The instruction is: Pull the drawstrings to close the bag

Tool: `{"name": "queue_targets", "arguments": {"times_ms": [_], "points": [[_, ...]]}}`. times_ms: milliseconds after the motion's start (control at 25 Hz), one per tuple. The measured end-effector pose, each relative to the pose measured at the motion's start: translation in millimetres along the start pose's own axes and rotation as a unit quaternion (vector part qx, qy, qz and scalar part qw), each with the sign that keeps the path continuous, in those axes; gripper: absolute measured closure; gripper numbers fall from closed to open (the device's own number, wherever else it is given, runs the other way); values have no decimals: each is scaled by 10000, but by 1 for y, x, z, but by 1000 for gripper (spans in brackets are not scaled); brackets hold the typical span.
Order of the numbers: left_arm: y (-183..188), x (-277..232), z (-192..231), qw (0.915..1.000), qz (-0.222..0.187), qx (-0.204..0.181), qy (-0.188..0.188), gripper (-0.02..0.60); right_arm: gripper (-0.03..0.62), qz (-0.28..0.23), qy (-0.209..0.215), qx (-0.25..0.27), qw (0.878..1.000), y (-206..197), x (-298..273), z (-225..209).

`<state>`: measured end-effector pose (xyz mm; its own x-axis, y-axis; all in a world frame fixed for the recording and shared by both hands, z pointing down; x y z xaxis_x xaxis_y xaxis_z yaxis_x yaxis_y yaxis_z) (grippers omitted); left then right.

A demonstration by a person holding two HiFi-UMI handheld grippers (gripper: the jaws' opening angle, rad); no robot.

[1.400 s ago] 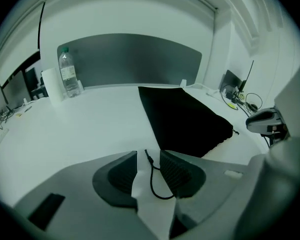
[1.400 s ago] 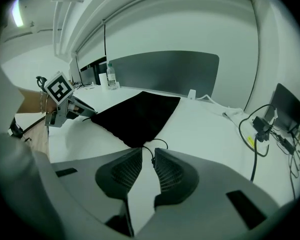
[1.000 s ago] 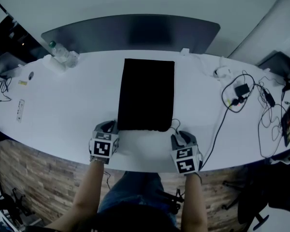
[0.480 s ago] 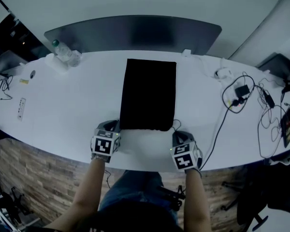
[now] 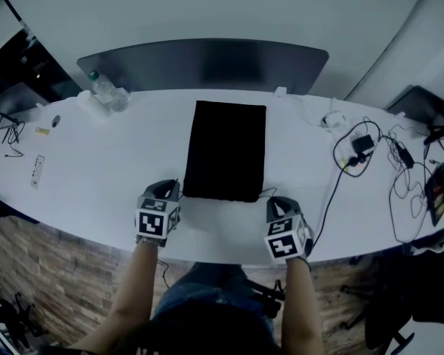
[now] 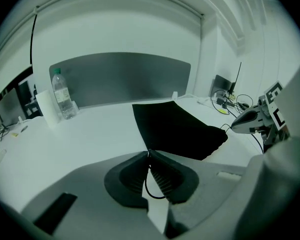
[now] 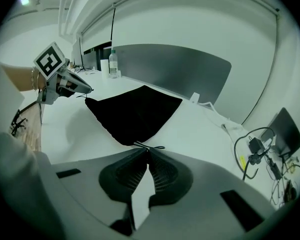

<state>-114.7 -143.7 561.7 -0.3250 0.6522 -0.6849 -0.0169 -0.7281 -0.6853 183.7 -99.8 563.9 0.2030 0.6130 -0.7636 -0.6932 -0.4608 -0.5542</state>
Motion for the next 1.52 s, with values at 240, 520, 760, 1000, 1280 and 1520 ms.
{"name": "queue_targets", "arguments": {"times_ms": [240, 520, 760, 1000, 1280, 1520], "points": [[28, 16, -2, 9990, -429, -85, 3, 566, 588, -190, -268, 113, 9994, 16, 15, -14], [56, 26, 2, 9967, -800, -160, 7, 566, 588, -411, -659, 97, 9969, 29, 30, -39], [76, 33, 8, 9938, -1099, -152, 58, 566, 588, -430, -967, -12, 9944, 35, 42, -57], [96, 40, 12, 9900, -1397, -157, 101, 566, 588, -493, -1349, -40, 9896, 40, 53, -80], [117, 43, 18, 9859, -1658, -162, 165, 566, 588, -635, -1649, -105, 9842, 47, 62, -105], [136, 46, 23, 9829, -1815, -220, 196, 566, 588, -762, -1876, -195, 9791, 52, 68, -124]]}}
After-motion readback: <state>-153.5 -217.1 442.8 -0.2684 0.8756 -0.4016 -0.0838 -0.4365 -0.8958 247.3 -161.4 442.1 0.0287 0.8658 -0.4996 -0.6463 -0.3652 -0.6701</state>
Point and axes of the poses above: the fingertips, and each gripper's own axes: x backward along the fingers, z to its left, y out of its top, the point moved 6 cm from there along x, backward along the fingers, and after that the axes turned 15 degrees about x, right-handed, at the moved point
